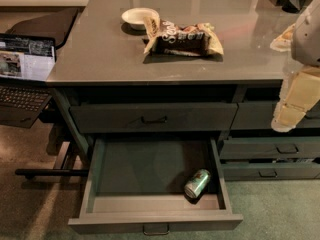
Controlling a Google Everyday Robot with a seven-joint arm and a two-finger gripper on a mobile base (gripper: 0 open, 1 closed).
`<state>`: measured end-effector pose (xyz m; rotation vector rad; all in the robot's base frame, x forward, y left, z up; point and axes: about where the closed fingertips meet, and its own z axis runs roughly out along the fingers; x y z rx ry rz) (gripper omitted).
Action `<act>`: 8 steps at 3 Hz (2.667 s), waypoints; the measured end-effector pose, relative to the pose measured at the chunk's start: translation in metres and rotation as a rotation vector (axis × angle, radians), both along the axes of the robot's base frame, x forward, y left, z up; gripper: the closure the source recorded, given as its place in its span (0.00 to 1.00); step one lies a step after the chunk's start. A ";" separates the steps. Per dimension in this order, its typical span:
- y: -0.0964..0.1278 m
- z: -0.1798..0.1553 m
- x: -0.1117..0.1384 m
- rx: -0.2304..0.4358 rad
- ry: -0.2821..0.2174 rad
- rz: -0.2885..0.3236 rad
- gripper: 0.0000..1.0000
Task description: Pick 7up can from middle drawer and place on counter
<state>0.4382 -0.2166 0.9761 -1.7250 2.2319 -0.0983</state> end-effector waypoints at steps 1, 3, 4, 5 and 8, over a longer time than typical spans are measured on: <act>0.001 -0.001 0.003 -0.003 -0.002 0.004 0.00; 0.020 -0.072 0.038 -0.053 -0.024 0.169 0.00; 0.026 -0.123 0.060 -0.069 -0.070 0.261 0.00; 0.025 -0.171 0.083 -0.052 -0.121 0.361 0.00; 0.024 -0.269 0.088 0.026 -0.056 0.809 0.00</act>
Offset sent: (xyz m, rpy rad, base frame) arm 0.0439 0.0211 -0.0711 -0.0813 -0.0023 0.1909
